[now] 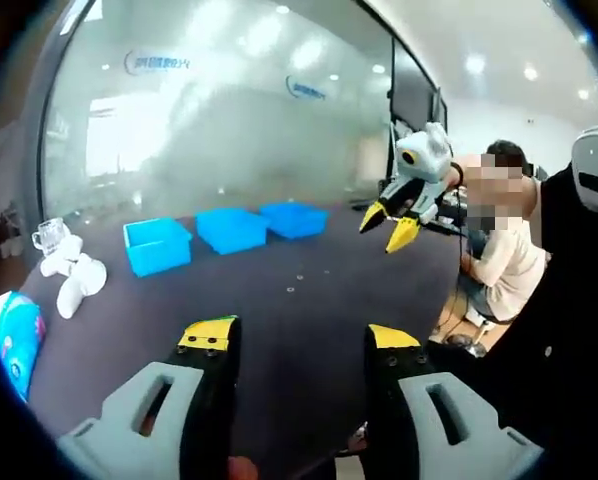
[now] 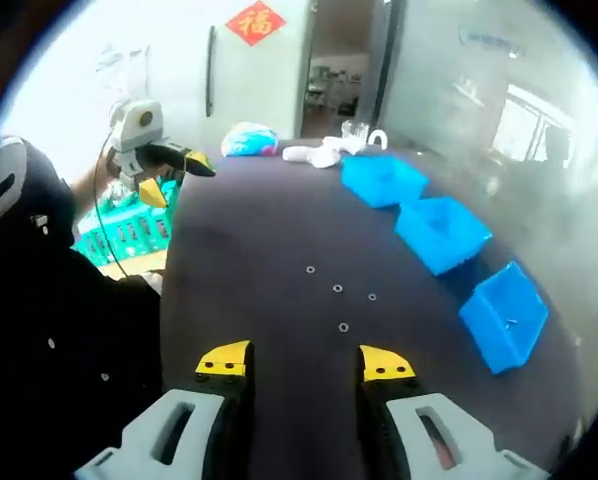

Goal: Sort the screws, nuts, and washers into the corresponding bins

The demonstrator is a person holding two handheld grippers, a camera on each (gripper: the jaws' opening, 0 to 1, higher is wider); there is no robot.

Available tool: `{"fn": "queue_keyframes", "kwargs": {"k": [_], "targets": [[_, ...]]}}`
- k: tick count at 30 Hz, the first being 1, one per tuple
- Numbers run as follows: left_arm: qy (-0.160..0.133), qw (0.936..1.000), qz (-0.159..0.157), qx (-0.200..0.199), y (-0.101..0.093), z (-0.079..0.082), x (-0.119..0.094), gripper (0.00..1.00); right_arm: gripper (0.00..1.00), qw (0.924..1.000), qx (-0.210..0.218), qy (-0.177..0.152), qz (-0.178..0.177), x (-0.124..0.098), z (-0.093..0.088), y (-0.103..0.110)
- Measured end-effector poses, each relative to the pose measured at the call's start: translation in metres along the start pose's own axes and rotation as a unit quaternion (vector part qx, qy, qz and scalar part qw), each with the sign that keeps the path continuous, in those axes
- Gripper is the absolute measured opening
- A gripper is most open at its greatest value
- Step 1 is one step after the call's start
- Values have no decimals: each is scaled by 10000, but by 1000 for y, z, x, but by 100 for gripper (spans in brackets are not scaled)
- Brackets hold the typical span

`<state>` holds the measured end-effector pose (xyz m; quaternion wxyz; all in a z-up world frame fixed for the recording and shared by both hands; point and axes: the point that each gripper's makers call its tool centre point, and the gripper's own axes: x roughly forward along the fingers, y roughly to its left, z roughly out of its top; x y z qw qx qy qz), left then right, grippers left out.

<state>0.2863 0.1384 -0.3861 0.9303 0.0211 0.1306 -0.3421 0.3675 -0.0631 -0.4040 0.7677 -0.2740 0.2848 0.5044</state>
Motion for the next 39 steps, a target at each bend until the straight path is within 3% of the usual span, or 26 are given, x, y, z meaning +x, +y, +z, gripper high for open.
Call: {"fn": "queue_keyframes", "kwargs": {"k": [11, 20, 39], "targets": [[-78, 9999, 89, -12, -2, 5, -1, 47, 32, 9957, -375, 776, 327, 38, -3, -20], [-53, 9999, 43, -81, -3, 1, 0, 47, 27, 9870, -625, 1388, 509, 62, -13, -24], [25, 9998, -13, -184, -1, -8, 7, 46, 13, 9850, -427, 1545, 633, 78, -17, -27]]}}
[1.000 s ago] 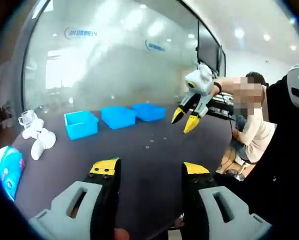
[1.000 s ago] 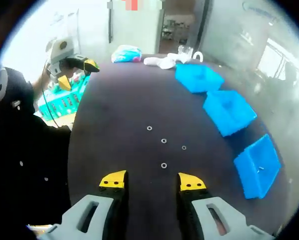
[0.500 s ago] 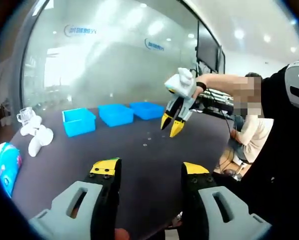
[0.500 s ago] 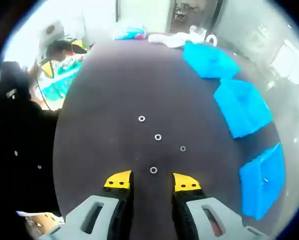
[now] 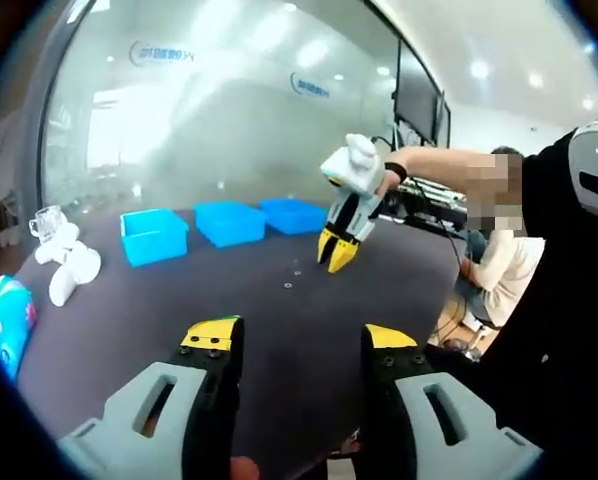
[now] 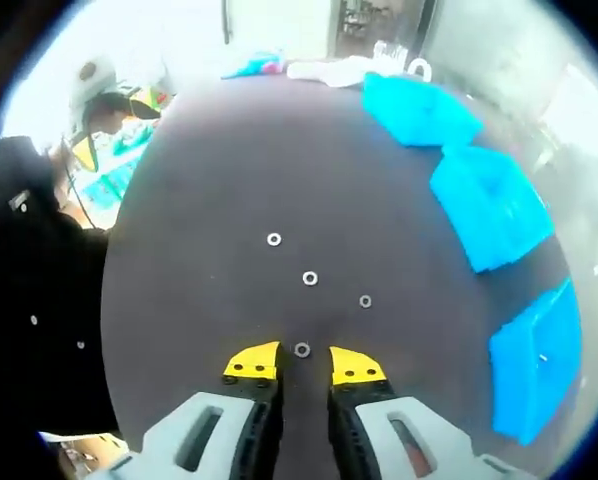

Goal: Sort the screws, nuts, and washers into the corresponding bins

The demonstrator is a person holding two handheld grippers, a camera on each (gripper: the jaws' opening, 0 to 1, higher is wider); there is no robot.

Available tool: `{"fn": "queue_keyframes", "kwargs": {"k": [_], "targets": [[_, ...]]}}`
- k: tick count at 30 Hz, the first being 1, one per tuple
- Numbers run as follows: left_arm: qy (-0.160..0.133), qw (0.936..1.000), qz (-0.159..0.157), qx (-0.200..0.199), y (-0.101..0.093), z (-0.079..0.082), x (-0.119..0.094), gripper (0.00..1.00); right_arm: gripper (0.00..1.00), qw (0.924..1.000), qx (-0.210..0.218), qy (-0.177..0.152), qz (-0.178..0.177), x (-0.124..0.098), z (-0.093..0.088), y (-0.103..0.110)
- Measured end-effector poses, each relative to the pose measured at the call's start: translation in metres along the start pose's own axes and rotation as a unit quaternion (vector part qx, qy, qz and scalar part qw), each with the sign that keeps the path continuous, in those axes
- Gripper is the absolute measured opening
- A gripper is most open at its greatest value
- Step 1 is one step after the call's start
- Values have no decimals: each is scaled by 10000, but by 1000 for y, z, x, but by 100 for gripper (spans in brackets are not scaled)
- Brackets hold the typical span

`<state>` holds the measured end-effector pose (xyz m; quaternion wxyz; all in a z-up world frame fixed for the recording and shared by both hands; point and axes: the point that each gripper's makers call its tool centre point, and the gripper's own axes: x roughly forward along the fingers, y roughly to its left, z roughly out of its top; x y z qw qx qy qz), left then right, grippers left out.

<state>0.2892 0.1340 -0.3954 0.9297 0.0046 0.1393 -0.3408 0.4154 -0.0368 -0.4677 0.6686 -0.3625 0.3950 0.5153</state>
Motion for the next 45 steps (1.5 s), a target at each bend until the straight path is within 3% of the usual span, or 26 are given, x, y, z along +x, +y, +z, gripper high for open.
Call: {"fn": "queue_keyframes", "kwargs": {"k": [20, 26, 30, 34, 38, 42, 45], "targets": [[27, 9999, 45, 98, -3, 0, 0, 45, 2, 10000, -36, -19, 50, 2, 0, 13], [-69, 9999, 126, 55, 2, 5, -1, 45, 2, 9997, 68, -244, 57, -4, 0, 21], [-149, 9997, 210, 10, 6, 9, -3, 45, 2, 9975, 277, -645, 34, -16, 6, 27], [-184, 9994, 294, 32, 10, 10, -4, 45, 2, 9868, 799, -1405, 67, -35, 19, 32], [-226, 9990, 381, 50, 13, 11, -5, 45, 2, 9722, 1066, -2054, -353, -55, 25, 28], [-319, 9985, 442, 21, 15, 14, -7, 45, 2, 9529, 1347, -2593, -813, -71, 27, 25], [-364, 9982, 478, 21, 16, 16, -8, 45, 2, 9329, 1617, -3031, -1081, -83, 29, 26]]}}
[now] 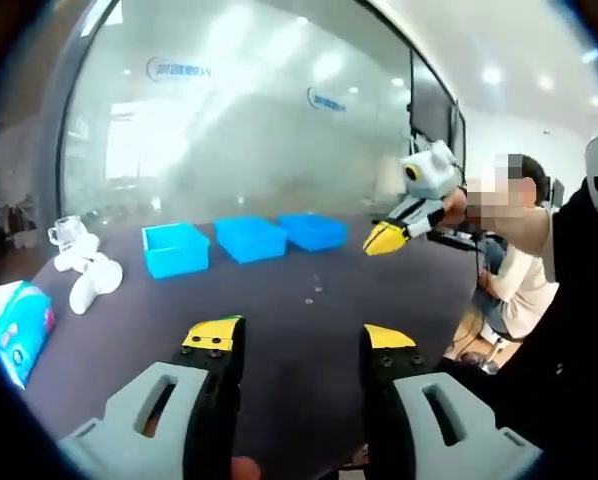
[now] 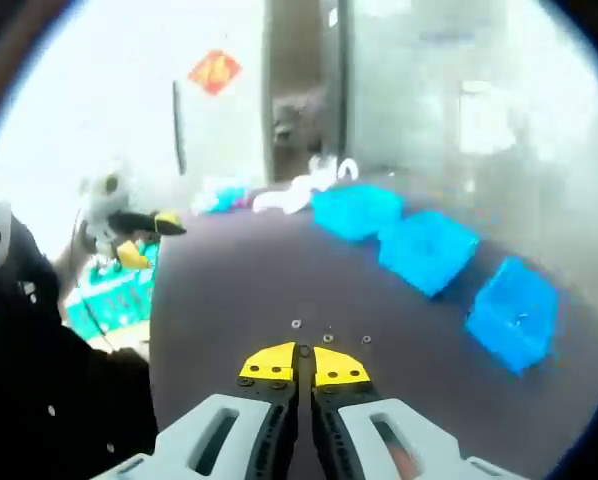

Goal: Sort the screws, nuts, and washers into the corresponding bins

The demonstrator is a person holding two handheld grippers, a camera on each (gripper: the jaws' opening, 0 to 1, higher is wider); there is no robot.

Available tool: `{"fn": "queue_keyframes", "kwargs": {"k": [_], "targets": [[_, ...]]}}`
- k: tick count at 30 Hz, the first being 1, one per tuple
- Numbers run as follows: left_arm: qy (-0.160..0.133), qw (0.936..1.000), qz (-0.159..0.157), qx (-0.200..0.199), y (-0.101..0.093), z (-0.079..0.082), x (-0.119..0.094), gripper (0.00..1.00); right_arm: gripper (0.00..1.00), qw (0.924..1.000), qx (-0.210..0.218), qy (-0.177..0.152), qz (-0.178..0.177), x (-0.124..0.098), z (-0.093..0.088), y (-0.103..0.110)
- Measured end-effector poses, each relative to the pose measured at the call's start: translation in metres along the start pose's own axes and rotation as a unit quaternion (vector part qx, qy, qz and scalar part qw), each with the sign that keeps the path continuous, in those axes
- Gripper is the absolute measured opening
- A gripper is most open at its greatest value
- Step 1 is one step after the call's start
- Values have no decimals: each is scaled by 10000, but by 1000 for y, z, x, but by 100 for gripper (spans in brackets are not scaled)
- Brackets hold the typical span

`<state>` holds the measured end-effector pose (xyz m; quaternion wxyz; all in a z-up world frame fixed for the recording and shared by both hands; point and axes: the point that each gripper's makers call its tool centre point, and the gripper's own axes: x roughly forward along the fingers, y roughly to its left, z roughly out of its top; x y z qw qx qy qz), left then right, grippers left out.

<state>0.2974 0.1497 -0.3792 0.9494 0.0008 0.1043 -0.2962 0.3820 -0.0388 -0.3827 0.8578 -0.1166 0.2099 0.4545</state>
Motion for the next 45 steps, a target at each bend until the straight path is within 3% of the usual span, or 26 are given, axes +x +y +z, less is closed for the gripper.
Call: {"fn": "queue_keyframes", "kwargs": {"k": [4, 6, 10, 15, 18, 22, 30, 35, 40, 45], "targets": [[-107, 9999, 80, -34, 3, 5, -3, 45, 2, 9964, -49, -605, -598, -12, 11, -5], [-134, 9998, 111, -32, 4, 7, -4, 45, 2, 9942, -114, -779, -728, -16, 14, -1], [-168, 9997, 179, -16, 7, 10, -7, 45, 2, 9869, -28, -1255, -1018, -22, 22, 5], [-246, 9992, 297, -40, 11, 13, -11, 45, 2, 9727, 264, -1834, -1399, -29, 35, -3], [-321, 9987, 379, -81, 15, 16, -14, 45, 2, 9729, 211, -1726, -1525, -25, 32, -6], [-355, 9982, 478, -36, 18, 18, -16, 45, 2, 9689, 170, -1819, -1670, -21, 40, -12], [-349, 9977, 579, 16, 20, 16, -20, 45, 2, 9611, 84, -2087, -1807, -7, 82, -34], [-393, 9972, 630, 1, 22, 17, -22, 45, 2, 9546, 48, -2179, -2028, 12, 111, -65], [-454, 9967, 677, 14, 24, 21, -26, 45, 2, 9577, 178, -2044, -2019, 40, 124, -90], [-473, 9962, 729, 17, 26, 22, -28, 45, 2, 9545, 291, -1984, -2209, 65, 135, -119]]}}
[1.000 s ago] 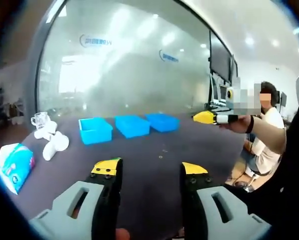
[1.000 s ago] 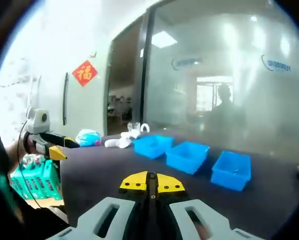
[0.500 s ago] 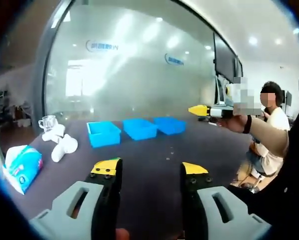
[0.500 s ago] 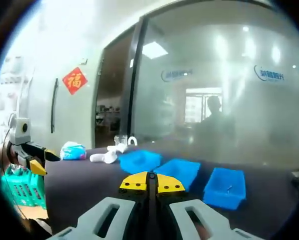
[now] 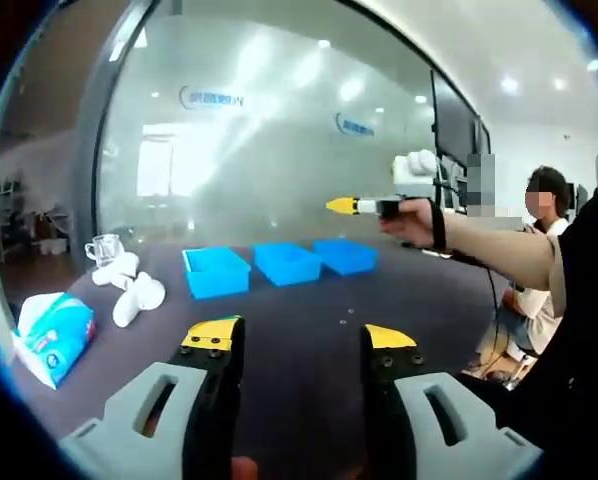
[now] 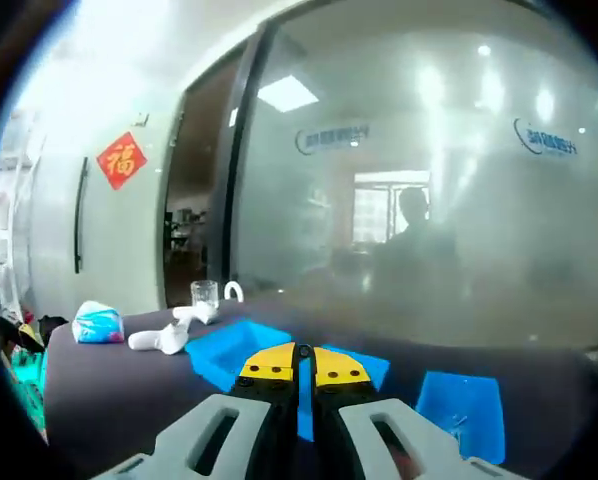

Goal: Sort the screws, nuts, and washers into the corresponding bins

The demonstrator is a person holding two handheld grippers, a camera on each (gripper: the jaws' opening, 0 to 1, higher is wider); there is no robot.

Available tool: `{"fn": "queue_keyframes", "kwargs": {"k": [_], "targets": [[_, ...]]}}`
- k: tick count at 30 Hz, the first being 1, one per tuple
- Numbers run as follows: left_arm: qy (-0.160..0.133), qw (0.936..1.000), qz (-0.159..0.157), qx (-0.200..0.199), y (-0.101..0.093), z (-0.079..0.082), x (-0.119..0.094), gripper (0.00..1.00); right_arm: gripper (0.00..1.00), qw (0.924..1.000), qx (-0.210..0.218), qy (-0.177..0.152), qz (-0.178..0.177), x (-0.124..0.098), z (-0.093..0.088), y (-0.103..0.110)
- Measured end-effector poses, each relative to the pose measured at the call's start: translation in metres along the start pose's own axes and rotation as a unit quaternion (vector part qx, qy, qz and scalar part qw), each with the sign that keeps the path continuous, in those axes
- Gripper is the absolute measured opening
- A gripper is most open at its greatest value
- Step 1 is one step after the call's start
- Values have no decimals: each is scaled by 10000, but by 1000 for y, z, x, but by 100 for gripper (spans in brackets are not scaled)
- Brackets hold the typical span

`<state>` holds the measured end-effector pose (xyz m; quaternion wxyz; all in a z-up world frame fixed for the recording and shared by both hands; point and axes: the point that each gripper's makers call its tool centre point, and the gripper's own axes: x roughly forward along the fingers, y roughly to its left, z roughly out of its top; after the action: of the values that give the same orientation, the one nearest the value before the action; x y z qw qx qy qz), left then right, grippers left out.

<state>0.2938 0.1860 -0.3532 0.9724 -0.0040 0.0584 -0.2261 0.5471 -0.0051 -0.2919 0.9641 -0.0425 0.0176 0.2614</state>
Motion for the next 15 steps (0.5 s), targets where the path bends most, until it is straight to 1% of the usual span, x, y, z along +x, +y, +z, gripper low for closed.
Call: {"fn": "queue_keyframes", "kwargs": {"k": [1, 4, 6, 7, 15], "targets": [[-2, 10000, 9, -6, 0, 0, -1, 45, 2, 10000, -45, -18, -54, 7, 0, -3], [0, 10000, 45, 4, 2, 1, -3, 45, 2, 9999, -31, 104, -101, 24, -4, -9], [-18, 10000, 71, -11, 4, 3, -5, 45, 2, 9996, -52, 273, -81, 35, -9, -9], [-30, 10000, 91, -11, 4, 4, -6, 45, 2, 9995, -88, 299, -90, 40, -11, -9], [-71, 9998, 188, -49, 8, 6, -9, 45, 2, 9982, -117, 579, -122, 72, -20, -10]]}}
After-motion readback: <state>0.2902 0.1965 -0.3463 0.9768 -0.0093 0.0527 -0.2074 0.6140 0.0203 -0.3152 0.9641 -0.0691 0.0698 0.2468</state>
